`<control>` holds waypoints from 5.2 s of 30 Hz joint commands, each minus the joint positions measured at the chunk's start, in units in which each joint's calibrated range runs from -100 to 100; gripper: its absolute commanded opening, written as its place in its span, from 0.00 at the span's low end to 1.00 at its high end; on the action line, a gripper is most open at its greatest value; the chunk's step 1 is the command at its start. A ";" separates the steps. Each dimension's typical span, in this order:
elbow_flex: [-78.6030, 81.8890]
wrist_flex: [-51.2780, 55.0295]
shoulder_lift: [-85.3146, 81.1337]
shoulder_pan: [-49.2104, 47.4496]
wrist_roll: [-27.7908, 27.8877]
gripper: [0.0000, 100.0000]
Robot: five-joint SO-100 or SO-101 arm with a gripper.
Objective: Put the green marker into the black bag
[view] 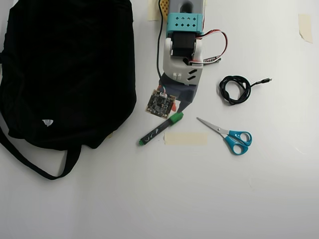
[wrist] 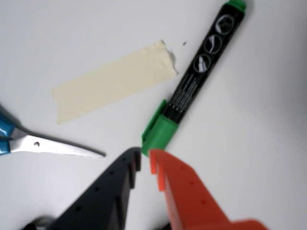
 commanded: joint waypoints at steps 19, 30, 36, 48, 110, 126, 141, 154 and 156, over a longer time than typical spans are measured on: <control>-13.95 -0.80 12.32 1.45 -3.22 0.02; -13.86 -0.80 14.31 2.43 -4.43 0.02; -13.86 -0.97 16.30 3.02 -4.43 0.03; -13.86 -1.06 18.05 2.87 -4.37 0.13; -22.12 -0.62 28.09 1.00 -4.01 0.23; -22.75 -0.54 30.08 1.30 -5.32 0.23; -22.84 0.93 32.49 1.30 -6.31 0.23; -22.75 1.01 32.65 1.53 -6.37 0.22; -22.66 1.01 32.65 1.53 -6.37 0.22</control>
